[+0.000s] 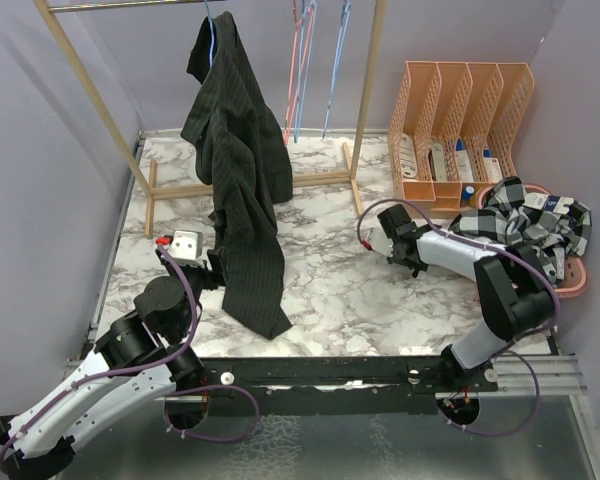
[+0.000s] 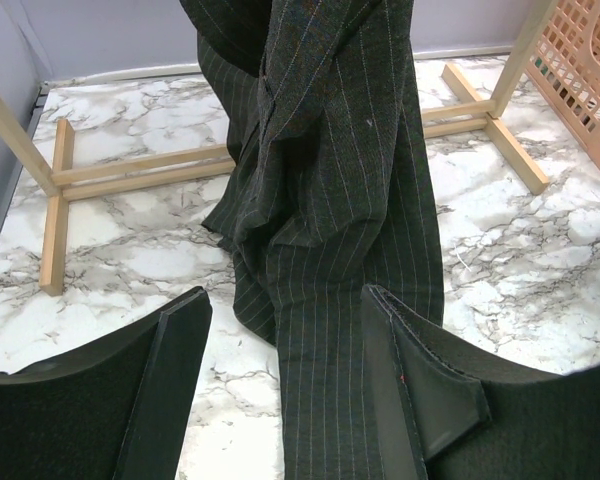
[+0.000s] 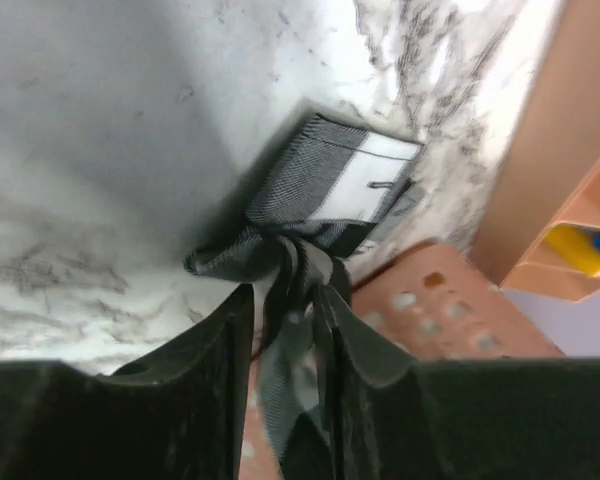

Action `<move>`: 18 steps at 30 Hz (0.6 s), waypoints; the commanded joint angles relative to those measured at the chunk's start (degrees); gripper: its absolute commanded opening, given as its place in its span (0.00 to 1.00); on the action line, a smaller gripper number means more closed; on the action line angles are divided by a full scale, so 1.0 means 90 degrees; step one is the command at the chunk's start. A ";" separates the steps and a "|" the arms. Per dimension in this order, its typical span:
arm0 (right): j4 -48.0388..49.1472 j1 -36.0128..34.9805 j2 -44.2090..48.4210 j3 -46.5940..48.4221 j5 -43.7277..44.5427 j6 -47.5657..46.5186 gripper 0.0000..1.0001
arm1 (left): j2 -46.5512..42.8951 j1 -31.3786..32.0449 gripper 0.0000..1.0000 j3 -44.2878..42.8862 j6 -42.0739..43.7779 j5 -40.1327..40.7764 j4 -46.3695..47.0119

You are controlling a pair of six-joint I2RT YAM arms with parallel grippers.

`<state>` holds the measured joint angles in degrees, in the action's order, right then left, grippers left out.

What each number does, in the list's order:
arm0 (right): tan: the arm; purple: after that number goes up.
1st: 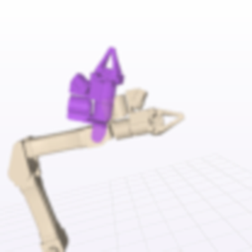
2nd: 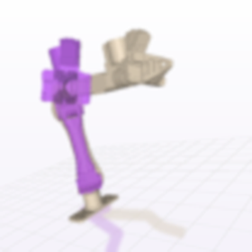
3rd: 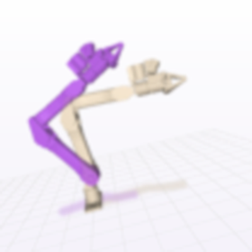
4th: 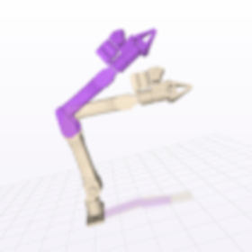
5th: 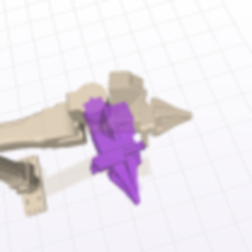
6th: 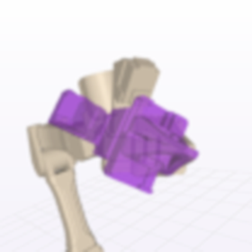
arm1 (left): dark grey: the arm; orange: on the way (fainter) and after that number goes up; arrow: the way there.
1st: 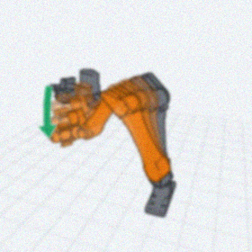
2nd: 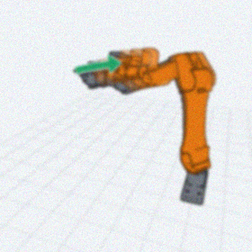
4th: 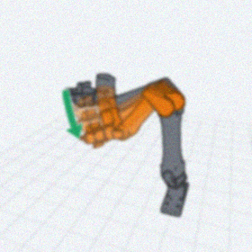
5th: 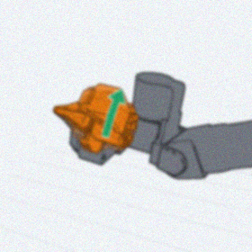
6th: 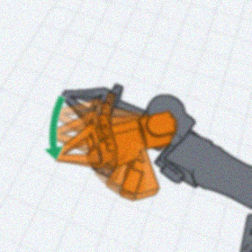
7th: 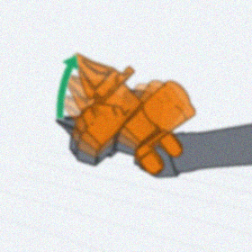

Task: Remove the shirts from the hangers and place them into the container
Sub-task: Place the shirt in the bin.

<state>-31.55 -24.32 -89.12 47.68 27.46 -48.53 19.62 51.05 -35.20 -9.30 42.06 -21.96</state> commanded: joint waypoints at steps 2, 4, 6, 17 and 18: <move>0.0014 0.0398 -0.0591 0.0560 0.0287 0.0692 0.02 | -0.0060 -0.0037 0.65 -0.0024 -0.0037 0.0168 0.0006; -0.0396 0.0651 -0.0464 0.1201 -0.0528 0.1059 0.01 | -0.0070 -0.0037 0.65 -0.0015 -0.0036 0.0167 0.0004; -0.0720 0.1032 -0.0301 0.1916 -0.1331 0.1332 0.01 | -0.0063 -0.0037 0.65 -0.0015 -0.0042 0.0172 0.0000; -0.1662 0.4317 0.0437 0.4985 -0.4429 0.2307 0.01 | -0.0031 -0.0040 0.65 -0.0015 -0.0041 0.0218 0.0005; -0.1657 0.4691 0.0544 0.5006 -0.4619 0.2288 0.01 | -0.0031 -0.0040 0.65 -0.0013 -0.0041 0.0219 0.0001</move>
<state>-42.04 8.16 -87.68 89.78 -2.90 -31.22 19.57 51.05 -35.20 -9.43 42.65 -21.96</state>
